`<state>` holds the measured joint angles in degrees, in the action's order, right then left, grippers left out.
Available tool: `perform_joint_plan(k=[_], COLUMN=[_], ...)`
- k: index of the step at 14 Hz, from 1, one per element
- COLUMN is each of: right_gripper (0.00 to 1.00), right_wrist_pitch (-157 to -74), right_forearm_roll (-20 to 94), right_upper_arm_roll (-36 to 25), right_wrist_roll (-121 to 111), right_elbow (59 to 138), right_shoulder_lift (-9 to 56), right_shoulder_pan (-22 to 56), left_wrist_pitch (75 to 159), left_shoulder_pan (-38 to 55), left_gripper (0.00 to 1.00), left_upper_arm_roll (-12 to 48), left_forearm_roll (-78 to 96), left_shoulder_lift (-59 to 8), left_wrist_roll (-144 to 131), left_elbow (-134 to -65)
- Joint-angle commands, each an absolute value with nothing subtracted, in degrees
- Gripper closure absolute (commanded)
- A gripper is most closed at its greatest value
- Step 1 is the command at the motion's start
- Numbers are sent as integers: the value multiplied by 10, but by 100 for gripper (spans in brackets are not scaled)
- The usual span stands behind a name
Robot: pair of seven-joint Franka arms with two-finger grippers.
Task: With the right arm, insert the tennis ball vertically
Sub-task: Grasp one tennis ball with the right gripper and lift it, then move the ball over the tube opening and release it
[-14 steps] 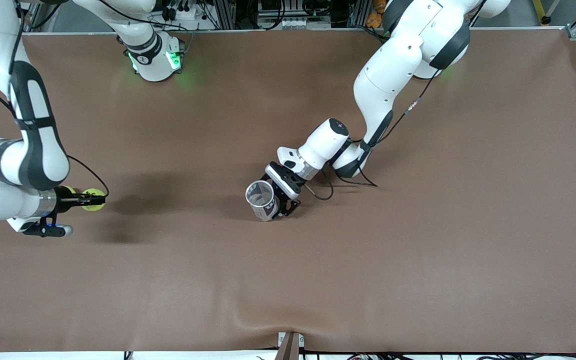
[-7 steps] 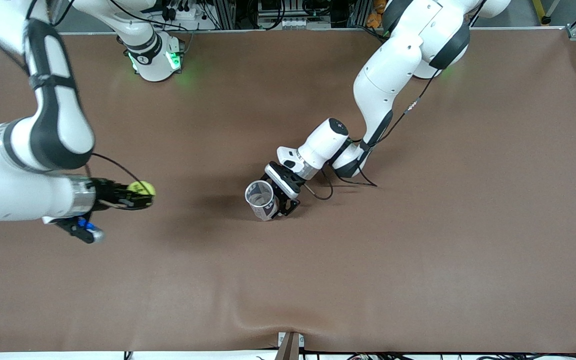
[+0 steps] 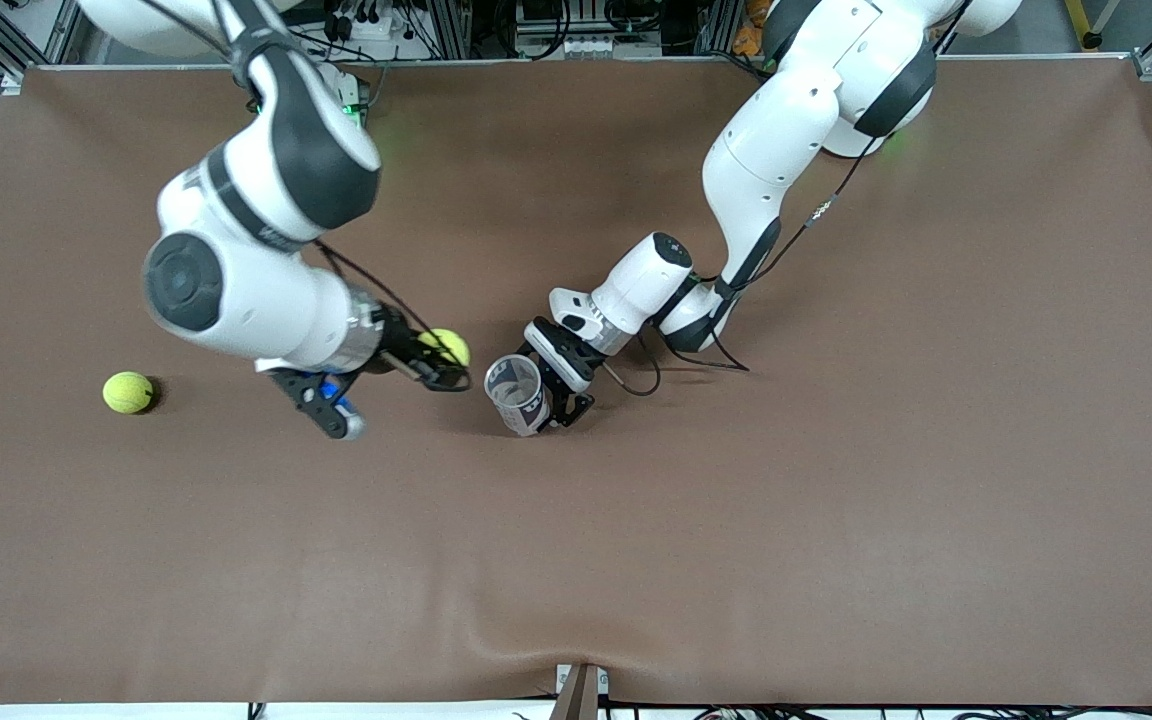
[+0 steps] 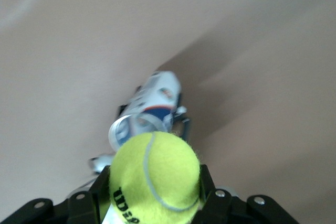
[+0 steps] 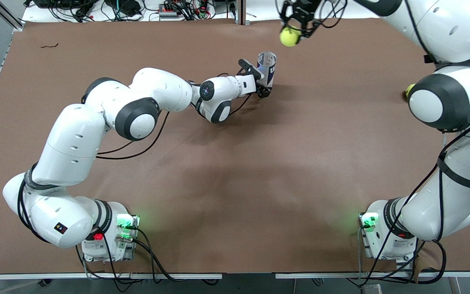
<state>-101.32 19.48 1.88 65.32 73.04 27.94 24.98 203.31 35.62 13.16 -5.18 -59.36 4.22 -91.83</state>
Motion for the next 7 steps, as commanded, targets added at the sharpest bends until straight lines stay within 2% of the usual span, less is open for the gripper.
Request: perform_joint_plan(k=[1,7], right_gripper=[92,92], right_wrist_pitch=[-1032,-1068], right_forearm_roll=[204,200], right_upper_arm_roll=[10,7], right_wrist_roll=[692,693], right_elbow=[705,705], right_shoulder_lift=[318,345], right_shoulder_pan=[285,287], left_wrist_pitch=[2038,2038], left_shoulder_pan=[359,359], left_gripper=[15,15], left_upper_arm_roll=[127,127], left_forearm_roll=[-51,-51], left_shoulder_lift=[-584,-584], left_wrist_roll=[43,43], left_elbow=[-925,-925])
